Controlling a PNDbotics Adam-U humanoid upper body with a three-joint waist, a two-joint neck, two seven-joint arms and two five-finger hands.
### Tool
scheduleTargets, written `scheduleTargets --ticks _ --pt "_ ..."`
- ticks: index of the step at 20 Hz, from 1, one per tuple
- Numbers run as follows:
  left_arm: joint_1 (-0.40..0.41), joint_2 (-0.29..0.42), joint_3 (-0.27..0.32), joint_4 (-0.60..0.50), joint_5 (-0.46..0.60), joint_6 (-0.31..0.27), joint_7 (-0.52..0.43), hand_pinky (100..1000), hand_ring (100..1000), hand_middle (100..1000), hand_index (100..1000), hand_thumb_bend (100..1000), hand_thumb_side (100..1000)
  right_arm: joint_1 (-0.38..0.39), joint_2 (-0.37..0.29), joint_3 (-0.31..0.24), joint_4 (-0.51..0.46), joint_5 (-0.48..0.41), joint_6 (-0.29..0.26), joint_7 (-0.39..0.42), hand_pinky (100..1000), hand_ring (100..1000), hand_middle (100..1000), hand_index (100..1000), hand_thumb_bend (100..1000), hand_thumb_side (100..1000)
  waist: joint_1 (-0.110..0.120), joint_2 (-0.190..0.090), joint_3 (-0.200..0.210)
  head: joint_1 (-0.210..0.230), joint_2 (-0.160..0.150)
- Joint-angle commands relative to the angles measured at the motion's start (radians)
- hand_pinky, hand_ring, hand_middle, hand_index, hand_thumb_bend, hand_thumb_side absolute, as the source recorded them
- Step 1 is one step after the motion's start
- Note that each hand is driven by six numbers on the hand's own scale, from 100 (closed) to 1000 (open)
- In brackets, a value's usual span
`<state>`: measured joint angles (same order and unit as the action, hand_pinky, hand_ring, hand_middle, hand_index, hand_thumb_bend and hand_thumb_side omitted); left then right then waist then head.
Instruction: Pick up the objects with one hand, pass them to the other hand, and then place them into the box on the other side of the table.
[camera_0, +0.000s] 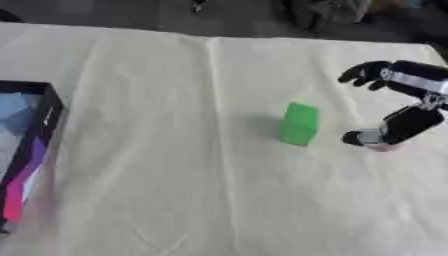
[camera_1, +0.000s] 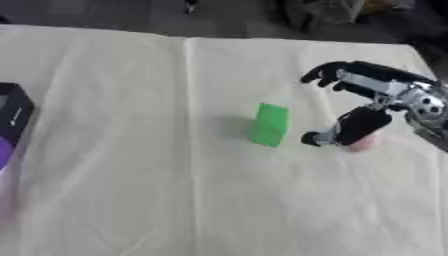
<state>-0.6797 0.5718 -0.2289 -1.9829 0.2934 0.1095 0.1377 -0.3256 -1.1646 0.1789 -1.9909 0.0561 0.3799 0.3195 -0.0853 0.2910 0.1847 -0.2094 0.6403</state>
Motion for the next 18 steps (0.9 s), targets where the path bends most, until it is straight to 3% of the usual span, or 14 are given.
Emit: scheduleTargets --ticks 1,2,10,18 --pt "-0.017 0.012 0.006 -0.017 -0.004 -0.008 0.004 932 1000 686 868 149 744 -0.021 -0.019 -0.027 -0.009 0.003 0.01 0.053 899 924 946 917 545 209 0.003 -0.025 -0.002 -0.004 0.002" --pt "-0.025 0.008 0.013 -0.017 -0.005 -0.014 0.009 918 1000 670 853 166 698 -0.031 -0.017 -0.037 -0.009 0.01 0.015 0.066 896 924 948 923 551 196 0.0 -0.019 0.005 -0.013 -0.002" --pt "-0.046 0.002 0.016 -0.017 0.006 -0.113 0.089 913 1000 663 845 178 666 -0.117 0.032 -0.027 -0.009 0.048 0.12 0.158 877 914 943 923 566 207 -0.005 0.009 0.031 -0.035 -0.016" --pt "-0.073 -0.013 0.01 -0.017 0.013 -0.157 0.126 905 1000 655 838 188 640 -0.152 0.075 -0.005 -0.009 0.053 0.195 0.099 872 908 943 918 543 231 -0.008 0.027 0.059 -0.058 -0.03"
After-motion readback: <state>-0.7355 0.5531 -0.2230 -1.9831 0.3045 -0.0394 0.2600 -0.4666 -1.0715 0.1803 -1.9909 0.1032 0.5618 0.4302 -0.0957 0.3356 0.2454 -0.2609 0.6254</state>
